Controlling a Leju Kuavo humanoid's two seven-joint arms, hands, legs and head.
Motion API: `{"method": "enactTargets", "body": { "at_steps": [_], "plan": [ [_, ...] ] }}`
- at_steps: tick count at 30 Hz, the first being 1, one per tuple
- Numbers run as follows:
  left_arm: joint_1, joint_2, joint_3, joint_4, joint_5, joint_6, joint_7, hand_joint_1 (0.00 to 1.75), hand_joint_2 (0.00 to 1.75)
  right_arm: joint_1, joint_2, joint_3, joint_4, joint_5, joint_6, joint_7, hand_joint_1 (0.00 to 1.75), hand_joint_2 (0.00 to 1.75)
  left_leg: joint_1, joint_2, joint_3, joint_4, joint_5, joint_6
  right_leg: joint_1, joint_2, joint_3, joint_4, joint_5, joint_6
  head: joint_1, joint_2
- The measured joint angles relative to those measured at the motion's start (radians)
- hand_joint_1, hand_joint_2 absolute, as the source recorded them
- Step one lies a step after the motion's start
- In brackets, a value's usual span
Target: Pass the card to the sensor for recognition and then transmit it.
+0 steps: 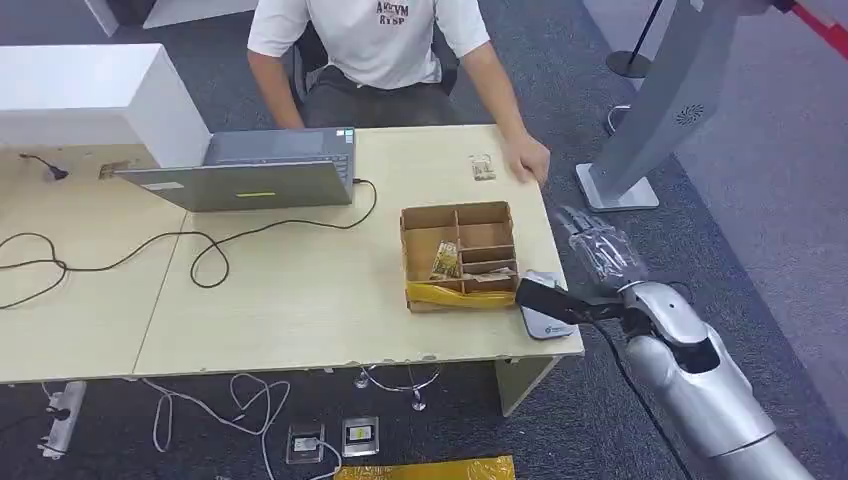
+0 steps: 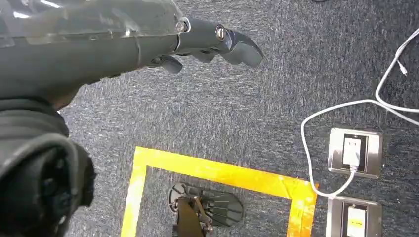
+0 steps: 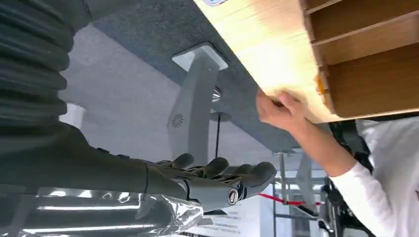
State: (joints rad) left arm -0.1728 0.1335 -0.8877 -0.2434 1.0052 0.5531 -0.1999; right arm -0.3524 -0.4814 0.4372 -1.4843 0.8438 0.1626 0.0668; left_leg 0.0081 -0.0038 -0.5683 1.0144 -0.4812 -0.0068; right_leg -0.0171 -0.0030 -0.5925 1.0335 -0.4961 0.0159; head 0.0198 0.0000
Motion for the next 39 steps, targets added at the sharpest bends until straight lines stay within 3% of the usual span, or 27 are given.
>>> {"method": "enactTargets", "body": {
  "at_steps": [11, 39],
  "plan": [
    [-0.001, -0.003, 0.0, 0.0, -0.003, 0.001, 0.0, 0.0, 0.0, -0.011, 0.051, 0.03, 0.036, -0.021, -0.055, -0.055, 0.0, 1.75, 0.0, 0.0, 0.0, 0.0, 0.0, 0.0, 0.0, 0.0, 0.0, 0.0, 0.0, 0.0, 0.0, 0.0],
    [-0.001, 0.006, 0.0, 0.0, -0.019, -0.023, 0.005, 0.0, 0.0, -0.026, 0.15, 0.074, 0.128, -0.065, -0.092, -0.056, 0.0, 1.75, 0.0, 0.0, -0.001, 0.0, 0.0, 0.0, 0.0, 0.0, 0.0, 0.0, 0.0, 0.0, 0.0, 0.0]
  ]
}}
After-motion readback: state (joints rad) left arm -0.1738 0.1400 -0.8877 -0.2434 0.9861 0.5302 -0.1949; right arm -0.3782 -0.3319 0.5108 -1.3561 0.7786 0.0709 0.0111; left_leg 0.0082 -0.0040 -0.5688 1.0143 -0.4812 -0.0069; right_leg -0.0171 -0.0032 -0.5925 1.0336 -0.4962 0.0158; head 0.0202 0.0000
